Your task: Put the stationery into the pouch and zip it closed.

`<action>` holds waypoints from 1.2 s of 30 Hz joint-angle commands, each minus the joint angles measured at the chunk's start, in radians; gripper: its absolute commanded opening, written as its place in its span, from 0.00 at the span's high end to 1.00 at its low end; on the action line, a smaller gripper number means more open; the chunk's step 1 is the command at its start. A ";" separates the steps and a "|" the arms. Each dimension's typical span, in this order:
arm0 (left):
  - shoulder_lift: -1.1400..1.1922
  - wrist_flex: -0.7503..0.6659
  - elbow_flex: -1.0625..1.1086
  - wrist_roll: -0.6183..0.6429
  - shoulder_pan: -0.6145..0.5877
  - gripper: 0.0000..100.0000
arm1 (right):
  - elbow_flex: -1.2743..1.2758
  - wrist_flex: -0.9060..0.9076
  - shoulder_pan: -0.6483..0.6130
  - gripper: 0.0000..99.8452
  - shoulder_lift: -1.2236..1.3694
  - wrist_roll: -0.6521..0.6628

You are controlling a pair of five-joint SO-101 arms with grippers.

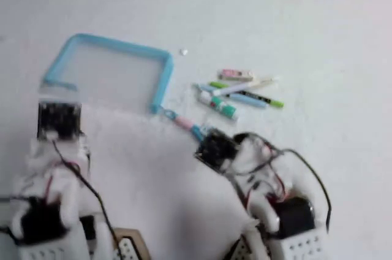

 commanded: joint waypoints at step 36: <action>0.610 0.095 -0.287 0.003 -0.001 0.98 | -1.363 0.051 -0.222 0.78 1.972 -0.242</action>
